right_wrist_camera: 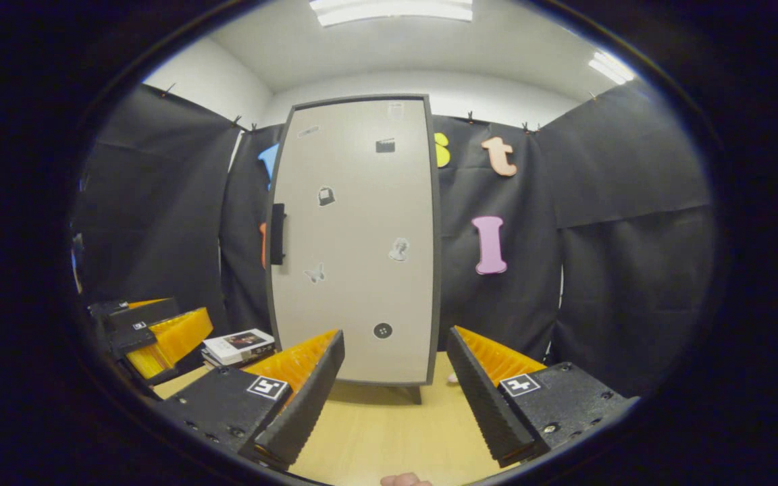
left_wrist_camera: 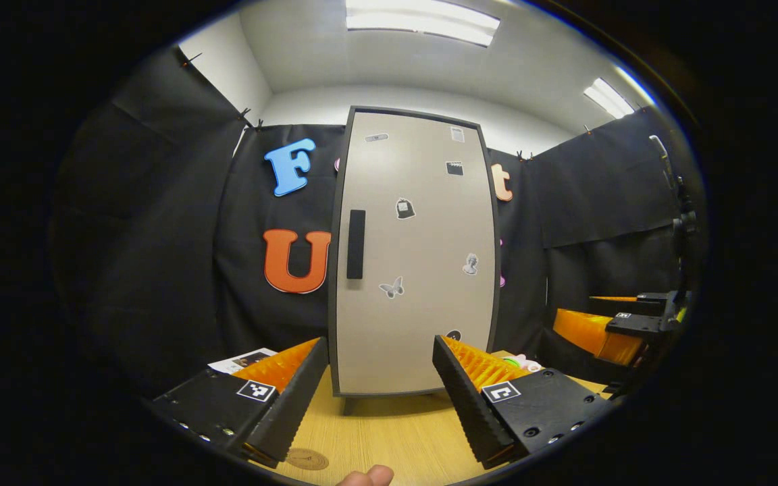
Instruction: Open the cabinet door with the right hand, grasp the bottle in the cabinet with the left hand and place it on the coaster, then close the cabinet door with the right hand.
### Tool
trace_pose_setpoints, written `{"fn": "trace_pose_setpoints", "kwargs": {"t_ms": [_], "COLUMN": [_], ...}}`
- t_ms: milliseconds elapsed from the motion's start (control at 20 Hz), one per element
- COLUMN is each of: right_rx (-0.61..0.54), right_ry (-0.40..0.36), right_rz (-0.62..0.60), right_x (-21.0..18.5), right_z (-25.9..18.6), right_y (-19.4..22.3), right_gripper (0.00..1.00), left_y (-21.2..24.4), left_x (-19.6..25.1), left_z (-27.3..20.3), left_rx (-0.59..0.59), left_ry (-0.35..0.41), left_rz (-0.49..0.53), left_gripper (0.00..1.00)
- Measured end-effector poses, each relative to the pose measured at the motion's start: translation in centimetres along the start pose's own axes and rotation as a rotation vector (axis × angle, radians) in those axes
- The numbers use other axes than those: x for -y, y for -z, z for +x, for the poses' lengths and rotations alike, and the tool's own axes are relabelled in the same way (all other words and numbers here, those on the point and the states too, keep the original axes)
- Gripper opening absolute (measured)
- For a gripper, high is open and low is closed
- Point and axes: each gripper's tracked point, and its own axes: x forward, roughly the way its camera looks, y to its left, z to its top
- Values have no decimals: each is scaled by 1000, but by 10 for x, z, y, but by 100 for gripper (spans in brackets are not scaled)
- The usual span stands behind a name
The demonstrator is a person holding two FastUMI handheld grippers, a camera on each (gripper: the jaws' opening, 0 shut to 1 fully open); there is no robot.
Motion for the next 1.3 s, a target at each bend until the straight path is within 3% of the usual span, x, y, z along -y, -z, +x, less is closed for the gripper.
{"fn": "trace_pose_setpoints", "kwargs": {"t_ms": [250,300,400,450,550,700,900,1050,1100,1200,1300], "right_rx": [23,37,53,57,58,24,-27,-11,-12,-27,-34], "right_ry": [-142,-159,-198,-218,-245,-230,-270,-241,-228,-225,-215], "right_rz": [27,22,12,9,-1,-13,24,13,2,-13,-19], "right_x": [-49,-58,-86,-102,-129,-159,-201,-214,-216,-224,-228], "right_z": [57,69,97,112,143,187,229,250,255,263,268], "right_y": [-34,-43,-57,-64,-74,-79,-80,-85,-85,-82,-79], "right_gripper": [99,95,99,95,99,99,99,94,99,94,96], "left_y": [5,6,7,7,10,11,11,9,10,10,9], "left_x": [-12,-14,-19,-21,-24,-32,-43,-57,-62,-71,-77], "left_z": [-8,-11,-17,-20,-25,-30,-36,-37,-37,-38,-39], "left_rx": [-14,-20,-22,-24,-30,-33,-30,-26,-27,-28,-25], "left_ry": [-15,-18,-28,-29,-29,-43,-65,-87,-97,-114,-125], "left_rz": [-1,-2,2,1,-1,1,1,1,1,-3,-5], "left_gripper": [95,95,95,95,95,95,95,95,95,95,95]}}
